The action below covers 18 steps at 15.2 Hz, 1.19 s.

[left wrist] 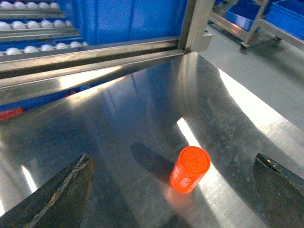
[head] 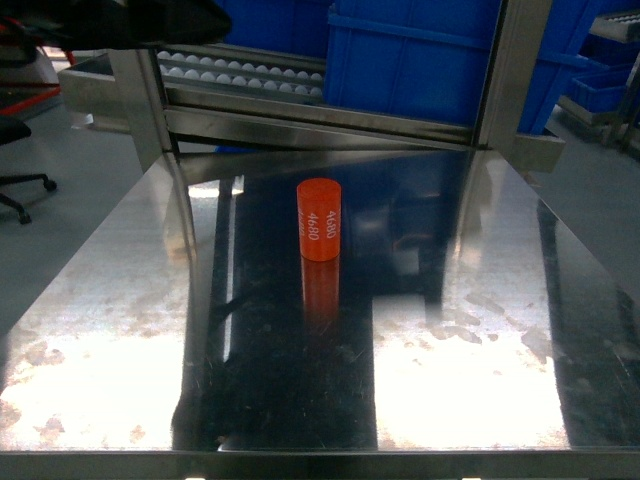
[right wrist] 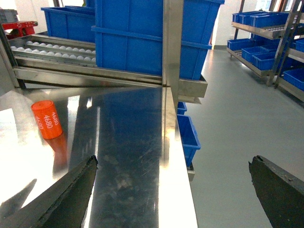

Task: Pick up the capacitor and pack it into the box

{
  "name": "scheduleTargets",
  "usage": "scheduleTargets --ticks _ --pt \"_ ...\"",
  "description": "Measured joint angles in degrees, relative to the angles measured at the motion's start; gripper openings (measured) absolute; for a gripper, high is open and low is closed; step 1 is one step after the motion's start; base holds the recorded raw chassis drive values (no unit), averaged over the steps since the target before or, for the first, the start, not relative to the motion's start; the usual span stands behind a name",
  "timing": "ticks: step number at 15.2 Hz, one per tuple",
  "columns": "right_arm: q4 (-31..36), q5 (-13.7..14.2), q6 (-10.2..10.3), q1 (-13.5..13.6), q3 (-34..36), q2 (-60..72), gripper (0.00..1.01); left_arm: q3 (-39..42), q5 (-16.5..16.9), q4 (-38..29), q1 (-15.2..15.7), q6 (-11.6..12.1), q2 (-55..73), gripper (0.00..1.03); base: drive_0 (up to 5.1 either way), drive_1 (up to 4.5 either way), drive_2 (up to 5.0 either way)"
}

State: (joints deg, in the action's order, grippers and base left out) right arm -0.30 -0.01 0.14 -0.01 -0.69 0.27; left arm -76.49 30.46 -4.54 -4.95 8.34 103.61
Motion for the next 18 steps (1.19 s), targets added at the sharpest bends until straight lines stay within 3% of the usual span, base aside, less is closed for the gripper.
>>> scheduleTargets --ticks 6,8,11,18 --pt "0.00 0.00 0.00 0.00 0.00 0.00 0.98 -7.74 2.29 4.83 -3.19 3.15 8.63 0.98 0.0 0.00 0.0" --pt "0.00 0.00 0.00 0.00 0.00 0.00 0.98 -10.10 4.13 9.35 -4.98 5.86 12.57 0.98 0.0 0.00 0.0" --pt "0.00 0.00 0.00 0.00 0.02 0.00 0.98 -12.90 4.31 10.51 -7.15 9.84 16.79 0.98 0.0 0.00 0.0" --pt "0.00 0.00 0.00 0.00 0.00 0.00 0.98 -21.16 2.36 10.69 -8.79 11.65 28.81 0.98 0.0 0.00 0.0"
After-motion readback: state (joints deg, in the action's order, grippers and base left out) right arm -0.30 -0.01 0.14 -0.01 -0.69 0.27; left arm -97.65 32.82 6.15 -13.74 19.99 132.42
